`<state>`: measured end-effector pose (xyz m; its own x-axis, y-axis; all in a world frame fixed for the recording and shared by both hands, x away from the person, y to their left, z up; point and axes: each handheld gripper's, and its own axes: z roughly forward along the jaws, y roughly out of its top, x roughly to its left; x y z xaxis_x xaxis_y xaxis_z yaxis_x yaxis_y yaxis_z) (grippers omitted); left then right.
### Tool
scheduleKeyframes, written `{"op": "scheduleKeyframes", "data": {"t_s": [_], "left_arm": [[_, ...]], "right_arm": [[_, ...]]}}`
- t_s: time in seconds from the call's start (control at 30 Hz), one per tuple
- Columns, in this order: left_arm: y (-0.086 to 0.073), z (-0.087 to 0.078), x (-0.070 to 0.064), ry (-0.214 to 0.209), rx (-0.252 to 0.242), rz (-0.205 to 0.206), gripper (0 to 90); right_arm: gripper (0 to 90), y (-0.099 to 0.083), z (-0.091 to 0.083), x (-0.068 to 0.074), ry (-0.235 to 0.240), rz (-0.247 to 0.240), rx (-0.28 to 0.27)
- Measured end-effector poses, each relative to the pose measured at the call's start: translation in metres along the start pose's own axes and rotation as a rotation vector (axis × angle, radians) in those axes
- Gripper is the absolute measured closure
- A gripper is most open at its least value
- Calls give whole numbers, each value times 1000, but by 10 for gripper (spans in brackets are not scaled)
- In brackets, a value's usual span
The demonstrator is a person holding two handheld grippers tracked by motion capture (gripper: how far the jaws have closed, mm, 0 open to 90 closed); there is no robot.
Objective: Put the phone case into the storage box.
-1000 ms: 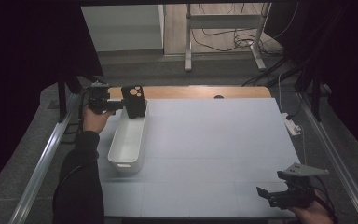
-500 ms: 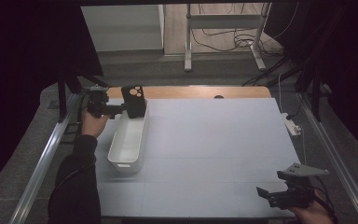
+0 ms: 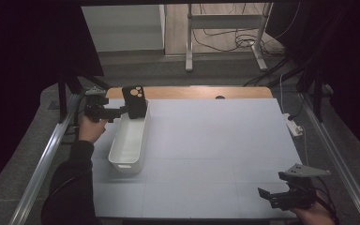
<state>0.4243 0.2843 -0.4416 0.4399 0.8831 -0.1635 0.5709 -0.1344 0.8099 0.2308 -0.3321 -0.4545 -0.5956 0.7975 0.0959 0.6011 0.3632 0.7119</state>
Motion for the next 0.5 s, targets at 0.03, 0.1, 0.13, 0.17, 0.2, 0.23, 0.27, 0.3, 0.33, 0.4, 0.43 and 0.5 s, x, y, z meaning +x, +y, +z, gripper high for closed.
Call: {"op": "scheduleKeyframes", "data": {"t_s": [0.03,0.1,0.13,0.17,0.2,0.23,0.27,0.3,0.33,0.4,0.43,0.5], "left_arm": [[0,-1,-1,-2,-2,2,0],[-1,-4,-2,-5,-1,5,0],[-1,-5,-3,-7,-1,9,0],[-1,-6,-4,-7,0,13,0],[-2,-6,-5,-3,1,14,0],[-3,-7,-6,-4,-2,16,0],[-3,-8,-6,-5,-2,16,0],[-3,-9,-7,-10,-4,18,0],[-4,-10,-8,-12,-5,18,0],[-5,-11,-9,-21,-4,16,0],[-5,-12,-9,-24,-4,16,0],[-6,-14,-10,-27,-2,16,0]], "right_arm": [[0,0,0,0,0,2,1],[0,0,0,0,0,1,1],[0,0,0,0,0,1,1],[0,0,0,0,0,1,1],[0,0,0,0,0,1,1],[0,0,0,0,0,1,1],[0,0,0,0,-1,0,2],[0,0,0,0,-1,-1,2],[0,0,0,0,-1,-2,2],[0,0,0,0,-1,-2,2],[0,0,0,0,-1,-2,1],[0,0,0,0,-1,-3,1]]}}
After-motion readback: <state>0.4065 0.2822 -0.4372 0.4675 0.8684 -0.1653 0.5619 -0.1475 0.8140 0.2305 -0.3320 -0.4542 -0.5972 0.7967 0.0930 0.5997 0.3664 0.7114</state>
